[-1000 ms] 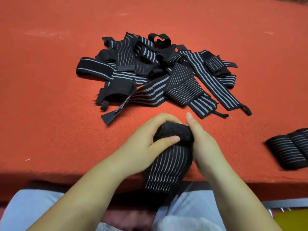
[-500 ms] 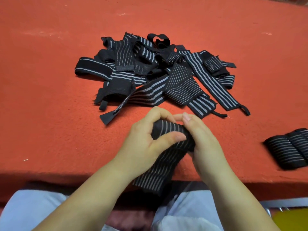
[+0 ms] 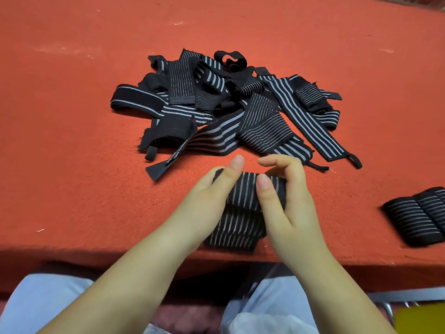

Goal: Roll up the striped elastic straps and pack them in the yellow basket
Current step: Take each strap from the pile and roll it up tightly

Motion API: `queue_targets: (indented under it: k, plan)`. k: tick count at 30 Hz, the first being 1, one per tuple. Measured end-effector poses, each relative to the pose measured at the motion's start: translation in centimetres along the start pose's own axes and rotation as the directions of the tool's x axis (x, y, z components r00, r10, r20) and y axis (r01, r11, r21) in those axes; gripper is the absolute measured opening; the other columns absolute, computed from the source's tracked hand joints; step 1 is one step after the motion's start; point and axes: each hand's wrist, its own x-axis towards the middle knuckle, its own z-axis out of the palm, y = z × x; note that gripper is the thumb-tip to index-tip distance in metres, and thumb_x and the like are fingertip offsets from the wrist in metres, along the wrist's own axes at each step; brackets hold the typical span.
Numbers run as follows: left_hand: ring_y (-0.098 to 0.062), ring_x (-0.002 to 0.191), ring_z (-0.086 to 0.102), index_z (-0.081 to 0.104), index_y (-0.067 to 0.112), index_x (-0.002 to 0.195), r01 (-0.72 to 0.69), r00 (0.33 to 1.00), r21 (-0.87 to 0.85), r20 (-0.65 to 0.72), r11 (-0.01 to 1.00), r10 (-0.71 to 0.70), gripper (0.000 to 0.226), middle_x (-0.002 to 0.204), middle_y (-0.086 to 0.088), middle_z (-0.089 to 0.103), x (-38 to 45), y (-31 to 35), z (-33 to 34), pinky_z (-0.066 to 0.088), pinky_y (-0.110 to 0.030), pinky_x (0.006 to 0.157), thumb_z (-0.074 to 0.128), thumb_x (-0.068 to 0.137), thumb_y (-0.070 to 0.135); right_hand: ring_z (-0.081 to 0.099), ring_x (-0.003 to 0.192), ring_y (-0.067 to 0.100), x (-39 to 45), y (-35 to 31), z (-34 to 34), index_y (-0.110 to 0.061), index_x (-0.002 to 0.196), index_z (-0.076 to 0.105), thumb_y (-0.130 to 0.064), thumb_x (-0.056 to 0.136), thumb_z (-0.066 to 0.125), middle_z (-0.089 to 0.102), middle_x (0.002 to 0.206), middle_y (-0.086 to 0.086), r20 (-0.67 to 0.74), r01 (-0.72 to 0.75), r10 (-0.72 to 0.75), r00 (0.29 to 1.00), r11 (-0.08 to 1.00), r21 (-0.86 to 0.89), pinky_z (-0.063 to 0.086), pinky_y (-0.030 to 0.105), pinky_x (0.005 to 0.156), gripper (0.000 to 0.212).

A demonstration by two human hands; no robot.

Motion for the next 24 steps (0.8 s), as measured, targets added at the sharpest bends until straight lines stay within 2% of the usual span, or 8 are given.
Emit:
queue_targets:
  k: [3, 6, 9, 12, 16, 18, 22, 24]
  plan:
    - [-0.02, 0.094, 0.067, 0.063, 0.003, 0.1, 0.016, 0.999, -0.156, 0.037, 0.988, -0.01, 0.052, 0.101, -0.015, 0.07, 0.0, 0.0, 0.2, 0.049, -0.041, 0.092, 0.065, 0.074, 0.048, 0.053, 0.1, -0.005, 0.1, 0.0, -0.3, -0.03, 0.109, 0.048, -0.036, 0.087, 0.047, 0.053, 0.102, -0.03, -0.003, -0.018, 0.018, 1.0, 0.998, 0.061, 0.036, 0.008, 0.087, 0.022]
    - [-0.007, 0.083, 0.065, 0.061, 0.014, 0.096, -0.103, 0.992, -0.142, 0.053, 0.984, 0.111, 0.033, 0.087, 0.003, 0.071, -0.1, -0.2, 0.2, 0.052, -0.022, 0.077, 0.072, 0.075, 0.036, 0.056, 0.08, -0.003, 0.7, -0.4, -0.7, -0.028, 0.098, 0.058, -0.034, 0.075, 0.06, 0.059, 0.084, -0.02, 0.041, -0.304, 0.306, 0.951, 0.902, 0.306, 0.042, 0.013, 0.075, 0.024]
    - [0.003, 0.08, 0.056, 0.052, 0.025, 0.1, -0.289, 0.953, 0.087, 0.122, 0.953, 0.278, 0.029, 0.086, 0.018, 0.06, -0.5, -0.4, 0.0, 0.044, -0.013, 0.076, 0.062, 0.077, 0.04, 0.059, 0.083, 0.014, 1.2, -0.1, -0.8, -0.024, 0.086, 0.066, -0.035, 0.068, 0.058, 0.064, 0.084, -0.002, 0.18, -0.571, 0.559, 0.809, 0.678, 0.463, 0.044, 0.03, 0.074, 0.023]
    - [0.004, 0.085, 0.052, 0.045, 0.03, 0.104, -0.42, 0.907, 0.266, 0.155, 0.868, 0.392, 0.025, 0.093, 0.023, 0.053, -1.2, -0.3, 0.4, 0.04, -0.013, 0.08, 0.052, 0.083, 0.04, 0.06, 0.091, 0.033, 1.3, -0.5, -0.8, -0.004, 0.103, 0.067, -0.049, 0.067, 0.064, 0.063, 0.096, 0.019, 0.354, -0.717, 0.652, 0.671, 0.447, 0.535, 0.047, 0.045, 0.086, 0.057]
    - [-0.002, 0.1, 0.05, 0.043, 0.03, 0.111, -0.605, 0.778, 0.523, 0.229, 0.6, 0.585, 0.025, 0.106, 0.016, 0.05, -1.4, 0.1, 0.6, 0.035, -0.013, 0.092, 0.048, 0.088, 0.036, 0.07, 0.086, 0.028, 1.3, -0.8, -1.4, -0.008, 0.083, 0.074, -0.06, 0.065, 0.055, 0.072, 0.09, 0.018, 0.459, -0.78, 0.645, 0.611, 0.39, 0.489, 0.052, 0.041, 0.086, 0.058]
    - [0.0, 0.102, 0.049, 0.042, 0.029, 0.113, -0.617, 0.767, 0.546, 0.257, 0.566, 0.588, 0.028, 0.108, 0.017, 0.049, -1.3, 0.1, 0.3, 0.033, -0.01, 0.093, 0.049, 0.088, 0.038, 0.069, 0.088, 0.028, 1.3, -0.7, -1.4, -0.009, 0.084, 0.074, -0.058, 0.069, 0.058, 0.073, 0.091, 0.016, 0.411, -0.752, 0.641, 0.648, 0.454, 0.477, 0.052, 0.042, 0.089, 0.053]
    - [0.01, 0.09, 0.053, 0.052, 0.029, 0.099, -0.358, 0.933, 0.26, 0.082, 0.897, 0.349, 0.034, 0.094, 0.024, 0.057, -1.0, 0.6, 0.1, 0.037, -0.007, 0.084, 0.048, 0.077, 0.055, 0.058, 0.083, -0.002, 0.1, -0.2, -0.4, -0.02, 0.093, 0.06, -0.049, 0.083, 0.051, 0.062, 0.088, -0.019, 0.013, -0.28, 0.286, 0.958, 0.926, 0.253, 0.043, 0.01, 0.078, 0.032]
    - [0.004, 0.083, 0.058, 0.06, 0.027, 0.091, -0.16, 0.987, 0.072, 0.032, 0.984, 0.158, 0.041, 0.084, 0.016, 0.063, -0.7, 0.6, 0.2, 0.043, -0.015, 0.081, 0.053, 0.07, 0.062, 0.054, 0.092, -0.008, -0.6, 0.1, -0.1, -0.024, 0.105, 0.051, -0.042, 0.086, 0.048, 0.055, 0.098, -0.028, -0.019, -0.084, 0.086, 0.996, 0.991, 0.108, 0.038, 0.006, 0.081, 0.026]
